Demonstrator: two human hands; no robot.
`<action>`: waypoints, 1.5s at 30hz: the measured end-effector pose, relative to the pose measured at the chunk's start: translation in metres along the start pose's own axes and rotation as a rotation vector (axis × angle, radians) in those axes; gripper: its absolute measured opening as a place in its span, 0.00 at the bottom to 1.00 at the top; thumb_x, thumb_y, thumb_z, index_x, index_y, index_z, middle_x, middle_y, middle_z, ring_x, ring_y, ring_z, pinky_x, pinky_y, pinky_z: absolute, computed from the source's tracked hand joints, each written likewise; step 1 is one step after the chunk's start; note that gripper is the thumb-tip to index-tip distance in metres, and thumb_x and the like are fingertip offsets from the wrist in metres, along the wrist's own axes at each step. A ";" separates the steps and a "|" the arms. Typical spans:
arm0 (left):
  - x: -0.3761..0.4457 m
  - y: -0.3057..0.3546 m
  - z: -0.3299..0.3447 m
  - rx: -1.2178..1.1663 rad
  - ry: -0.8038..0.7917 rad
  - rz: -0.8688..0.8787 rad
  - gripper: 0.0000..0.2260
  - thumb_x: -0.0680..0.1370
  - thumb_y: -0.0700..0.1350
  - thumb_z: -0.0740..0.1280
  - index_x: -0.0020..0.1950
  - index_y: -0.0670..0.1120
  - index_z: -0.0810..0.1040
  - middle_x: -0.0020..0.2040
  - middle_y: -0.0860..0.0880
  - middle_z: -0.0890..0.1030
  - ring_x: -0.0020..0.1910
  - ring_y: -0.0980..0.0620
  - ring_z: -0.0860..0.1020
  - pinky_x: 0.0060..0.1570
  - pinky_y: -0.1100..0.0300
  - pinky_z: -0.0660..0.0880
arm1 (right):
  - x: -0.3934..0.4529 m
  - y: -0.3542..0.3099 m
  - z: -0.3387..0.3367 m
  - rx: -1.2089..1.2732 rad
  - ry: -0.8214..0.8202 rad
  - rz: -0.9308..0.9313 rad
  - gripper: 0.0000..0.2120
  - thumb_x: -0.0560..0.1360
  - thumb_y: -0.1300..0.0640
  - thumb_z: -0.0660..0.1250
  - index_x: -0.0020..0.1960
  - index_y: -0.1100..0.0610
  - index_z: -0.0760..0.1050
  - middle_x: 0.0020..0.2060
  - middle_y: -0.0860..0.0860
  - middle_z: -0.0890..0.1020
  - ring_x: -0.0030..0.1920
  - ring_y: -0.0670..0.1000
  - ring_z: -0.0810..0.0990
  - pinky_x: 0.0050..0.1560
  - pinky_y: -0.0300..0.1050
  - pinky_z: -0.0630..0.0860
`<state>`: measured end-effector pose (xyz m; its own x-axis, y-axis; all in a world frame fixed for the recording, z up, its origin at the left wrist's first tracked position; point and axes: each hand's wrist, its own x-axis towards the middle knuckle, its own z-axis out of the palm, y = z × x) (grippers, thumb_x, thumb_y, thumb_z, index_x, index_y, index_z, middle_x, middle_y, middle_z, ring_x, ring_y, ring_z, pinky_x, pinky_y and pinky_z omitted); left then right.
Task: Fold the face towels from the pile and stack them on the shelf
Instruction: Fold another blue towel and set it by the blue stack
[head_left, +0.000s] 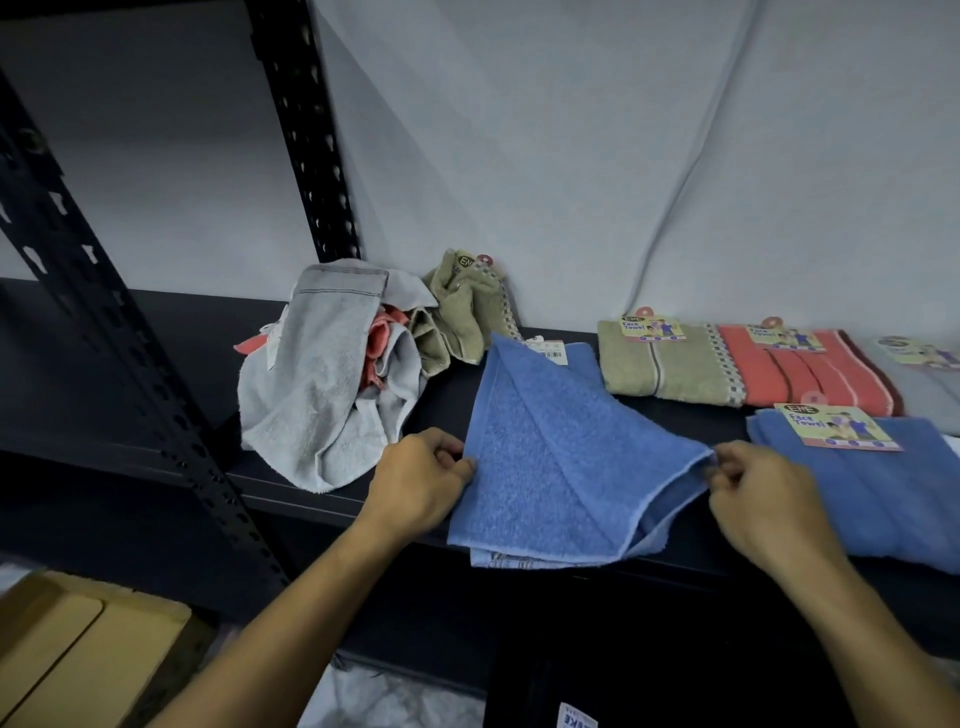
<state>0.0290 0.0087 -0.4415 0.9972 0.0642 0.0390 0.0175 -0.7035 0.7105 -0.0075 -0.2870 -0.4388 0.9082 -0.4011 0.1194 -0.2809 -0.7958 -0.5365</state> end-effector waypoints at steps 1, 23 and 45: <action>-0.001 0.002 -0.002 0.013 -0.014 -0.012 0.07 0.76 0.52 0.72 0.49 0.50 0.81 0.35 0.55 0.81 0.38 0.58 0.79 0.43 0.60 0.78 | -0.005 -0.003 -0.002 -0.059 0.059 -0.033 0.13 0.77 0.62 0.64 0.61 0.60 0.77 0.56 0.59 0.79 0.53 0.62 0.76 0.46 0.52 0.71; -0.040 0.032 -0.023 -0.362 -0.137 -0.240 0.05 0.77 0.44 0.71 0.45 0.42 0.81 0.35 0.42 0.83 0.25 0.56 0.74 0.26 0.67 0.69 | -0.053 -0.066 0.035 -0.172 0.138 -1.027 0.10 0.66 0.67 0.72 0.43 0.56 0.78 0.37 0.48 0.74 0.38 0.51 0.72 0.42 0.43 0.66; -0.046 -0.011 -0.012 0.331 0.047 0.451 0.17 0.75 0.66 0.58 0.56 0.58 0.76 0.50 0.63 0.77 0.53 0.62 0.73 0.49 0.61 0.74 | -0.067 -0.041 0.028 -0.422 -0.148 -0.983 0.24 0.76 0.42 0.58 0.64 0.54 0.77 0.62 0.53 0.77 0.63 0.53 0.75 0.66 0.52 0.61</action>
<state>-0.0178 0.0217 -0.4428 0.9070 -0.2683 0.3247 -0.3804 -0.8527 0.3580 -0.0476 -0.2146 -0.4483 0.8146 0.5352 0.2234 0.5335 -0.8426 0.0735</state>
